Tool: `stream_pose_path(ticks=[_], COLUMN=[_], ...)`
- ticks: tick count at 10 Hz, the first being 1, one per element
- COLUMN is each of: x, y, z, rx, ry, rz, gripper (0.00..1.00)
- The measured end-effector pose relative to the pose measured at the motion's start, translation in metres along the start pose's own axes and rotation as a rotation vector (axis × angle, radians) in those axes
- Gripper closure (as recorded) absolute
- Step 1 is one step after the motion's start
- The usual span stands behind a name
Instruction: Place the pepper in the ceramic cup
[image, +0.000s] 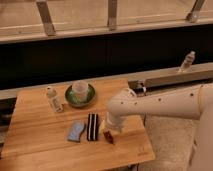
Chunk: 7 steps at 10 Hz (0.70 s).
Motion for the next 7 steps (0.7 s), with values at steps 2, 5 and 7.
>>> stream_pose_path(ticks=[2,5,7], x=[-0.005,-0.008,-0.007], y=[-0.009,-0.012,-0.011], z=[0.015,0.035,0.044], rx=[-0.001,-0.013,-0.020], ry=[0.037,0.083,0.106], rz=[0.001,0.002,0.001], gripper=[0.35,0.35,0.35])
